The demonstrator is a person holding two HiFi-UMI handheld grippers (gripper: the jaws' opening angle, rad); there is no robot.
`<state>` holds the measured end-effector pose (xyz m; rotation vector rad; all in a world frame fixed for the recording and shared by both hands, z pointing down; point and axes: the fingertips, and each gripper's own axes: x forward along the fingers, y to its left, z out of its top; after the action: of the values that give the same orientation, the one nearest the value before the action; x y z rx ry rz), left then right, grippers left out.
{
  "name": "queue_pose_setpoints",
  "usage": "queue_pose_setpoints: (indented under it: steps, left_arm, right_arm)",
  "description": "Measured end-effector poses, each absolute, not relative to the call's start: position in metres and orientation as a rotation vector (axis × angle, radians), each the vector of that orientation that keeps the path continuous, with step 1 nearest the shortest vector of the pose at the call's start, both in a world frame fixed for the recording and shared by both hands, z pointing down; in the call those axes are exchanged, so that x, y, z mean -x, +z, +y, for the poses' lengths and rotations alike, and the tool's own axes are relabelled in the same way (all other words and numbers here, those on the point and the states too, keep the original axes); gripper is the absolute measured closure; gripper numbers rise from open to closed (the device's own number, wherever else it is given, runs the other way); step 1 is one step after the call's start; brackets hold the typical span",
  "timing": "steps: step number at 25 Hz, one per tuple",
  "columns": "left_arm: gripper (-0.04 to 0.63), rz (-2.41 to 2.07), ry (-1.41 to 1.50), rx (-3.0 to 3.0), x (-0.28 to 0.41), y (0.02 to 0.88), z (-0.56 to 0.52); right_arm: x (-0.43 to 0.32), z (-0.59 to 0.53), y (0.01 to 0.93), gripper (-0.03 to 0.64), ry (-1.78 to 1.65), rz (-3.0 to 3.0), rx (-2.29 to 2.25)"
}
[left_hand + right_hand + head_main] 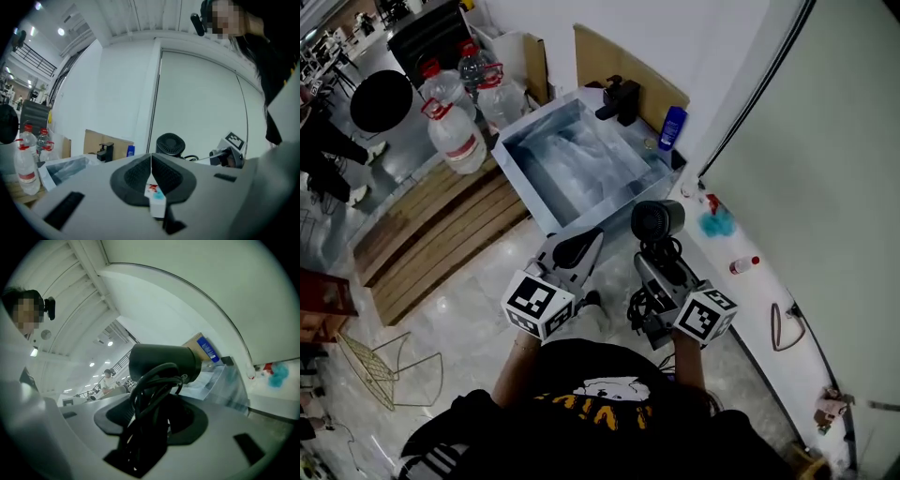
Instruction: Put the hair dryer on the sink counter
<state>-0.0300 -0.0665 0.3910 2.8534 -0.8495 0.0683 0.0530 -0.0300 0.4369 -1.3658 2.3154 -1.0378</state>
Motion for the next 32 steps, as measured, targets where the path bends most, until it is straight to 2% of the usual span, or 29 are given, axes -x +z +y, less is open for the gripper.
queue_pose_setpoints:
  steps: [11,21,32]
  left_arm:
    - [0.586,-0.74,0.067,-2.846,0.033,0.406,-0.174]
    - [0.586,-0.714,0.041,-2.809,0.028,0.412,-0.197]
    - [0.586,-0.88,0.064,-2.755,0.013,0.419,-0.24]
  right_arm:
    - [-0.046,-0.135,0.449,0.411,-1.066,2.31,1.481]
    - [-0.05,-0.163,0.466,0.411,-1.135,2.333,1.524]
    - [-0.094,-0.25,0.519,0.411,-1.198,2.509,1.518]
